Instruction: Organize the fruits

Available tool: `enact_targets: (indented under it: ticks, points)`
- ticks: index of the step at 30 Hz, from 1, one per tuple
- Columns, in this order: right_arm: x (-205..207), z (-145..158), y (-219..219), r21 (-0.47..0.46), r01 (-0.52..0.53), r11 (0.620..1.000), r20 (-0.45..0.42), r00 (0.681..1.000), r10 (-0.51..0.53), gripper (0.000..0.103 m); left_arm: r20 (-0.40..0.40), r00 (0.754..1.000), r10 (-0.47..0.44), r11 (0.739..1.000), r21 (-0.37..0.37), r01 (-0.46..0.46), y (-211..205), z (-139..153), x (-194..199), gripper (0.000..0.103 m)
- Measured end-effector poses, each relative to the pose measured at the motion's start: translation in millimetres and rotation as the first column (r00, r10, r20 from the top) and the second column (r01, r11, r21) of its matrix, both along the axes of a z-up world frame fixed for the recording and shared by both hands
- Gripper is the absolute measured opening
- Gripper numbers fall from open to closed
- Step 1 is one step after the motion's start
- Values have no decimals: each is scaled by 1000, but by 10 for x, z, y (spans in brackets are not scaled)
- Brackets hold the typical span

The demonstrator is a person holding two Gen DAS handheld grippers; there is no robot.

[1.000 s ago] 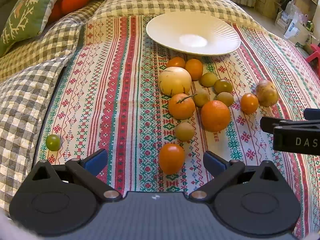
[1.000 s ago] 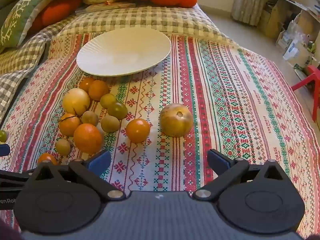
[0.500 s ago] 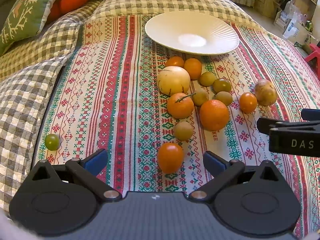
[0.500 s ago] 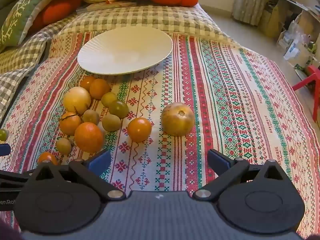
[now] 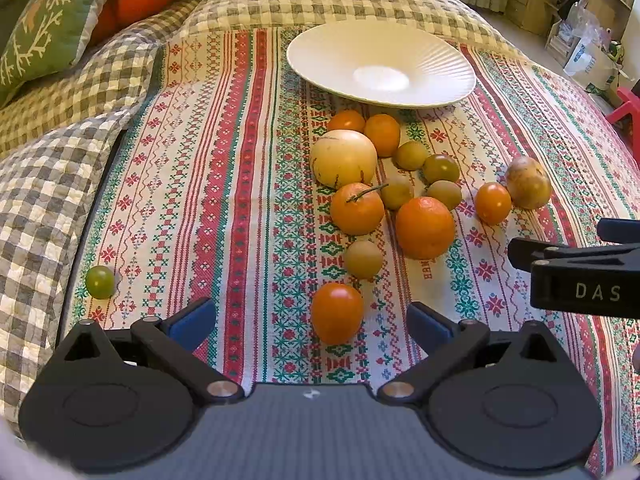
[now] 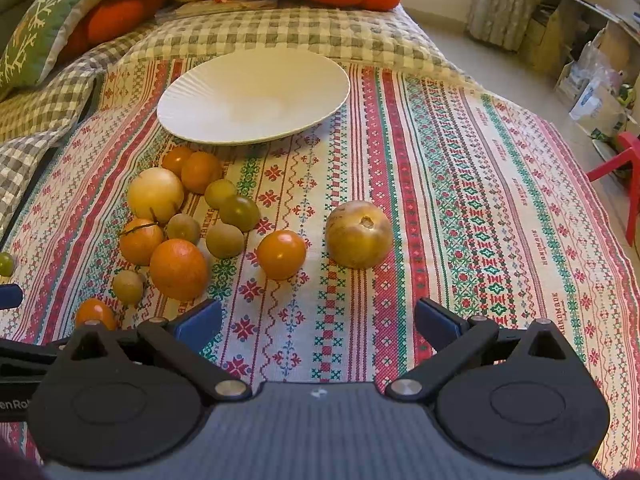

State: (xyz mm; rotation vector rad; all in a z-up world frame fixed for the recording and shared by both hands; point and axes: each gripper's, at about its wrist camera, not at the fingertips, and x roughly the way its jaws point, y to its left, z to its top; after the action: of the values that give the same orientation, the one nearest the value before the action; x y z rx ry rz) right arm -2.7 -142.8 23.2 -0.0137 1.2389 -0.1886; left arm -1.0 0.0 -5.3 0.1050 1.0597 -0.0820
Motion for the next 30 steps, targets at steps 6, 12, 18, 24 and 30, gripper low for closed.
enact_targets:
  ticks: [6, 12, 18, 24, 30]
  points:
    - [4, -1, 6, -1, 0, 1000, -1, 1000, 0, 103, 1, 1000, 0, 1000, -4, 0, 1, 0, -6, 93]
    - [4, -2, 8, -1, 0, 1000, -1, 1000, 0, 103, 0, 1000, 0, 1000, -4, 0, -1, -3, -7, 93]
    - [1, -12, 17, -1, 0, 1000, -2, 1000, 0, 103, 0, 1000, -1, 1000, -4, 1, 0, -7, -9, 93]
    - [-5, -21, 24, -1, -2, 1000, -5, 1000, 2, 103, 0, 1000, -1, 1000, -4, 1, -1, -11, -11, 93]
    - [-11, -21, 27, -1, -3, 1000, -6, 1000, 3, 103, -1, 1000, -1, 1000, -4, 1, -1, -13, -13, 93]
